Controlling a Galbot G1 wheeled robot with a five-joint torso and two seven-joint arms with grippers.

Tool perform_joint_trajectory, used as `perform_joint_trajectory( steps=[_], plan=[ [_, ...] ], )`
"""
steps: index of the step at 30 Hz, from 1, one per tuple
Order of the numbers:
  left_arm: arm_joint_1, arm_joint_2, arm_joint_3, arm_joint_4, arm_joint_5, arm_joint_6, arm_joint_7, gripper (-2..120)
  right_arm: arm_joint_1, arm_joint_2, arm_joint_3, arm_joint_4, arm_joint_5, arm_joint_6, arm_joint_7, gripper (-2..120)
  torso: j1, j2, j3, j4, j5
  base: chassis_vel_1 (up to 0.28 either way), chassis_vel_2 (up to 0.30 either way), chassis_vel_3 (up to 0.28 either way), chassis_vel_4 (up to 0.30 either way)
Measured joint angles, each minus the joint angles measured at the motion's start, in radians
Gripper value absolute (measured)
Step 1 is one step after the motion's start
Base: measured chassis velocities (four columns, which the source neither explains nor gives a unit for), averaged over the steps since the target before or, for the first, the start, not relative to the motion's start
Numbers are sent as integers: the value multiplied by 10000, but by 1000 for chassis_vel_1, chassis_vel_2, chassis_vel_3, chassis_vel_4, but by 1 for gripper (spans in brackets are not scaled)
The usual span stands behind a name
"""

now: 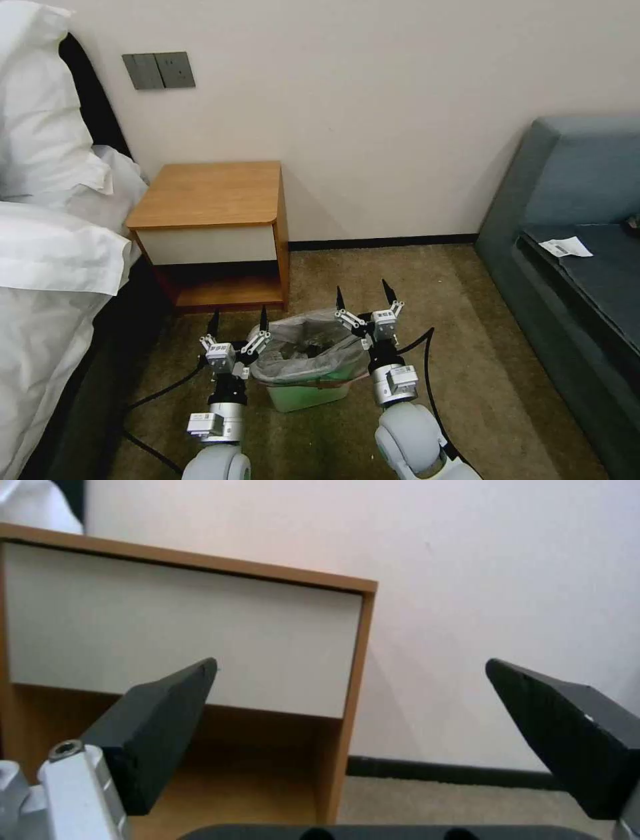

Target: Pick up the garbage bag from the table and place it over the trash can.

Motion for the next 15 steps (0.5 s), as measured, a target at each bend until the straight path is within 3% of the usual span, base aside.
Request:
perform_joint_trajectory(
  steps=[6,15],
  plan=[
    [-254,600,-53,-203,-337,298,392,100,-11,-33,39,138,61,-9,-3,100,0,0,0,-1,1,0,0,0,0],
    [-443,607,-63,-7,-389,139,441,99,-95,166,-7,114,-37,-32,123,100,-1,0,0,0,1,0,0,0,0]
  ],
)
